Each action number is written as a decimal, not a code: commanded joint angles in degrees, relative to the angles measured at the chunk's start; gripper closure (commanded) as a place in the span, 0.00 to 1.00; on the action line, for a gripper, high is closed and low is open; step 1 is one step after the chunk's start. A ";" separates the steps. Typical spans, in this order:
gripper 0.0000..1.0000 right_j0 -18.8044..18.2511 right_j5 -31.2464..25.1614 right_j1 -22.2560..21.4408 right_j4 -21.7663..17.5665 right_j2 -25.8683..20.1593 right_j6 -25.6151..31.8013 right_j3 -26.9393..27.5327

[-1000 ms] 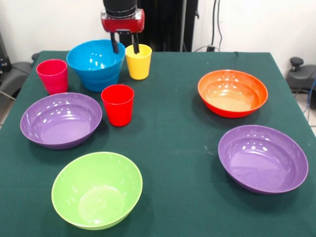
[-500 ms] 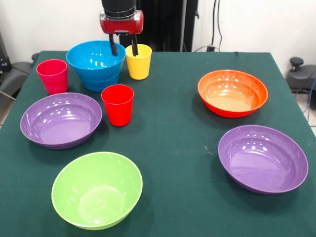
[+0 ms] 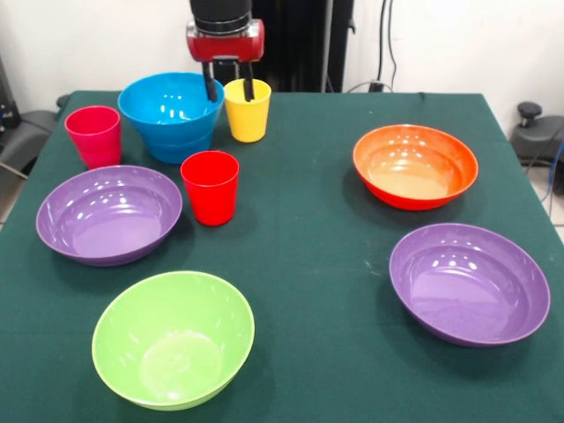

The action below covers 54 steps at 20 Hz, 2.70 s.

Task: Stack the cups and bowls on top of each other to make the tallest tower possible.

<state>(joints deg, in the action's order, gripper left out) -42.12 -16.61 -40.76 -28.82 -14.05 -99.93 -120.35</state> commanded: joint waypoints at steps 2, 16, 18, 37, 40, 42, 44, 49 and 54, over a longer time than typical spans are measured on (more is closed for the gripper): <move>0.00 7.34 3.80 -0.59 0.92 -1.93 -7.97 0.14; 0.00 13.17 3.32 -1.02 4.64 0.53 -9.84 1.92; 0.00 12.85 2.25 -1.10 5.11 0.35 -8.92 1.98; 0.00 12.43 2.04 -0.80 5.85 -0.24 -8.12 1.72; 0.00 13.40 2.48 -0.90 6.07 0.16 -8.88 1.74; 0.00 14.39 2.93 -0.89 6.29 0.69 -9.59 1.84; 0.00 15.64 3.81 -0.78 6.49 1.58 -10.50 1.94; 0.00 17.77 5.86 0.39 7.66 2.96 -11.53 2.15; 0.00 21.13 5.92 0.85 10.28 4.44 -12.97 2.32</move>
<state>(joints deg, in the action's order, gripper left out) -24.70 -14.21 -42.55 -22.35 -9.93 -100.14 -120.37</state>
